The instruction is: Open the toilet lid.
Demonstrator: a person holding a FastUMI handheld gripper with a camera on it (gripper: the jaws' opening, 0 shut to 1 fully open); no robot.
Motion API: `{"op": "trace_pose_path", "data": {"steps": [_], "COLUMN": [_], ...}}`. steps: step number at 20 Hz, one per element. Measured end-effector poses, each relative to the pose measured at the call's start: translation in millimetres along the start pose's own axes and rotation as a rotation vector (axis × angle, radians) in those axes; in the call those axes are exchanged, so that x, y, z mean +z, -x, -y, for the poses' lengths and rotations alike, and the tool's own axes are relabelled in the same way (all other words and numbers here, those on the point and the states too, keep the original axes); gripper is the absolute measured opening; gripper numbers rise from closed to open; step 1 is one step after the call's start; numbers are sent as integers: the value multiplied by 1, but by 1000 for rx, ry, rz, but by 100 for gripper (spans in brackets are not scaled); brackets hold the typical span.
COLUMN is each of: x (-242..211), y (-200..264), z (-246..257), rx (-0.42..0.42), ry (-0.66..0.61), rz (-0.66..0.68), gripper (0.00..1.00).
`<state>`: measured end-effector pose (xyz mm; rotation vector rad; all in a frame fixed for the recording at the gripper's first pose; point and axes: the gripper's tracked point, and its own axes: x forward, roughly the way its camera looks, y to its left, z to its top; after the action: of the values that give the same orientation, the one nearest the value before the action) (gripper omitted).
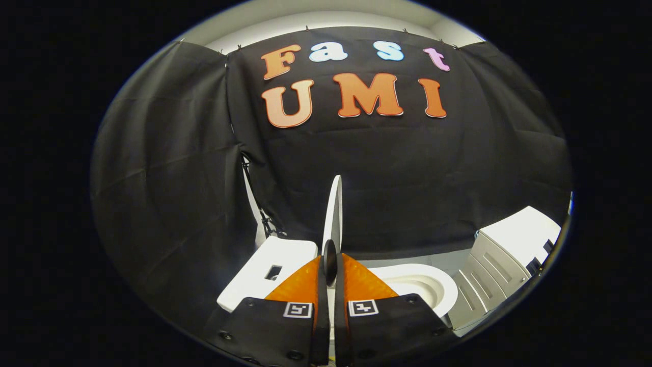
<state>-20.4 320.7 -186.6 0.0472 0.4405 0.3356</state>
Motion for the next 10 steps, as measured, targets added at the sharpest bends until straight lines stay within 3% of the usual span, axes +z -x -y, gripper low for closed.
{"op": "trace_pose_path", "data": {"steps": [10], "x": [-4], "y": [-6], "z": [-44], "rx": [24], "ry": [65], "rz": [2], "gripper": [12]}}
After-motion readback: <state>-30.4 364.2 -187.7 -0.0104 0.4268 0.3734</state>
